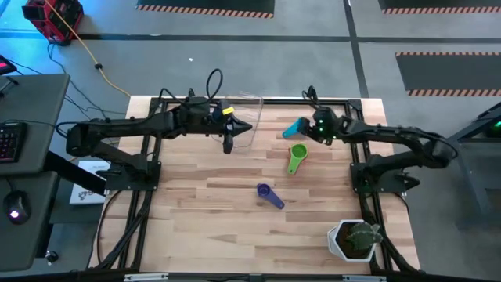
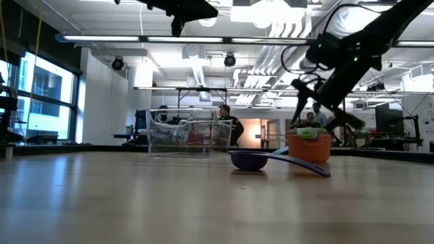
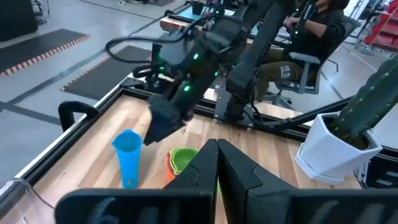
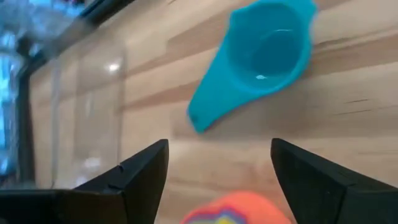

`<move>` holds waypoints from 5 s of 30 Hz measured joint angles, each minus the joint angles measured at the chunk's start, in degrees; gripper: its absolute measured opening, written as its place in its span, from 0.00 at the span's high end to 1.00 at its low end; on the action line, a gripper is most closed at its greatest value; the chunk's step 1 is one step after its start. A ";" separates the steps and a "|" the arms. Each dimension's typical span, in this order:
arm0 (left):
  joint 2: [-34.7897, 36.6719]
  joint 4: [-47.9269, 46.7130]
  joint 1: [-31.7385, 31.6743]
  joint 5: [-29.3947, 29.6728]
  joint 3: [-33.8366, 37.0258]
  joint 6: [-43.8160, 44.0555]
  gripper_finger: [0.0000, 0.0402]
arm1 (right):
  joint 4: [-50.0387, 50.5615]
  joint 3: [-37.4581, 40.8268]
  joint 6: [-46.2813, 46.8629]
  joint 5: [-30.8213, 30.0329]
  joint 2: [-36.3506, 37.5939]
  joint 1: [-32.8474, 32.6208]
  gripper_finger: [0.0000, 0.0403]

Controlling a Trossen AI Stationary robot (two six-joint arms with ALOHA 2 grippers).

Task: Nest measuring cups in basket
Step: Stack the light blue measuring cup on top of the green measuring cup, then stack the purple measuring cup on top of the light blue measuring cup

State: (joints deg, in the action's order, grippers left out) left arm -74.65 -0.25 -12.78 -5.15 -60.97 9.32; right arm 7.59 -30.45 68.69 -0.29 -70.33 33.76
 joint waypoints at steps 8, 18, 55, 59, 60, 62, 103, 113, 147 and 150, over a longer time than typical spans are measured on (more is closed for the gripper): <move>0.00 -0.11 0.00 -0.02 0.00 -1.12 1.00 | -14.06 0.48 10.89 -2.27 -10.32 -0.02 0.32; 0.00 -0.07 0.00 -0.02 0.00 -2.41 1.00 | -22.73 0.45 17.55 -3.75 -19.42 -0.08 0.33; -0.02 -0.30 0.06 -0.15 0.02 -0.96 1.00 | 20.60 0.52 -12.85 29.64 29.71 -12.88 1.00; -0.02 -0.28 0.04 0.01 0.02 -0.94 1.00 | 15.64 2.11 -4.27 11.71 33.46 -19.10 1.00; -0.02 -0.28 0.04 0.17 0.02 -0.94 1.00 | 11.90 3.51 -1.08 8.24 33.73 -20.63 1.00; -0.04 -0.28 0.04 0.42 0.02 -0.94 1.00 | 2.66 7.34 4.29 1.85 33.29 -24.11 1.00; -0.04 0.09 0.04 0.42 0.02 -0.96 1.00 | -35.25 17.33 37.31 -34.69 3.20 -42.98 0.84; -0.04 0.09 0.04 0.42 0.02 -0.96 1.00 | -32.95 17.33 32.78 -24.20 7.39 -41.99 0.60; -0.07 0.09 0.04 0.42 0.02 -0.39 1.00 | -18.71 17.33 39.37 -15.08 21.23 -42.05 0.59; -0.17 0.12 0.08 0.27 0.02 0.50 1.00 | -16.90 17.33 37.55 -15.67 22.98 -42.05 0.59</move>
State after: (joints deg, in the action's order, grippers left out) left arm -74.83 -0.13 -12.70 -4.88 -60.95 9.82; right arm -9.31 -13.13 106.24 -15.96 -47.35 -8.29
